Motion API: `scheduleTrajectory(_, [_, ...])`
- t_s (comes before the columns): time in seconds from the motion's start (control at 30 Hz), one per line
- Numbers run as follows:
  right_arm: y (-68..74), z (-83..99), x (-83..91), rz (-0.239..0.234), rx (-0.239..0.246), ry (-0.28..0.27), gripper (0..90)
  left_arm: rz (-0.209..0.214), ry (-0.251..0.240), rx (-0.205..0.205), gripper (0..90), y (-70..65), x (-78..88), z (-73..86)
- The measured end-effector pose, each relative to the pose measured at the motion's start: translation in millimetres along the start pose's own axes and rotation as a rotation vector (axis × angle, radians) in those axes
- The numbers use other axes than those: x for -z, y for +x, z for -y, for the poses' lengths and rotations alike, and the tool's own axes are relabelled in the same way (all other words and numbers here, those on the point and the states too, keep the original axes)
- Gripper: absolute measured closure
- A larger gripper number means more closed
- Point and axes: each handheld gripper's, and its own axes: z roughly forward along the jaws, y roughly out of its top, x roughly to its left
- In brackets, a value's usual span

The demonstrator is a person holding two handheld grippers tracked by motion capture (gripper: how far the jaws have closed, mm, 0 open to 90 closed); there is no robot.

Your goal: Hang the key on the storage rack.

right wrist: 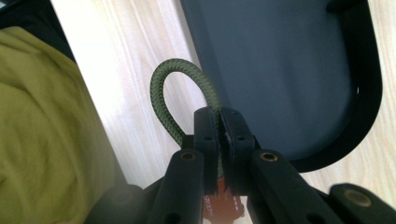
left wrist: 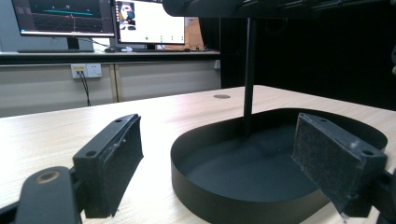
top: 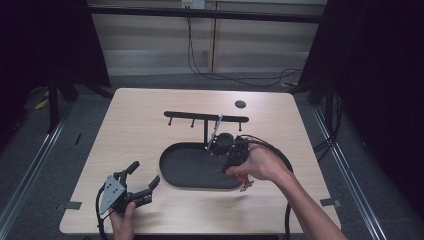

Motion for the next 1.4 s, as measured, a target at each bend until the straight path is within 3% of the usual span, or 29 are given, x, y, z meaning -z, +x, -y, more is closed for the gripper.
scheduleTrajectory(0.37, [-2.7,-12.0,19.3,0.016,0.045,0.012,86.2,0.0,0.0,0.0,15.7,0.0,0.0,0.0])
scheduleTrajectory(0.5, [-6.3,-16.3,29.6,0.041,0.051,-0.037,86.2,0.0,0.0,0.0,15.7,0.0,0.0,0.0])
scheduleTrajectory(0.77, [-10.5,-29.0,38.5,0.047,0.054,-0.04,86.2,0.0,0.0,0.0,15.7,0.0,0.0,0.0])
scheduleTrajectory(0.9, [-14.3,-39.5,43.7,0.063,0.084,-0.043,86.2,0.0,0.0,0.002,15.7,-0.1,0.0,0.0])
scheduleTrajectory(1.03, [-17.3,-44.0,46.4,0.067,0.085,-0.049,86.2,0.0,-0.001,0.002,15.7,-0.2,0.0,0.0])
scheduleTrajectory(1.4, [-43.5,-61.0,59.8,0.068,0.05,-0.073,86.2,0.0,-0.003,0.002,15.7,-0.2,-0.2,0.1])
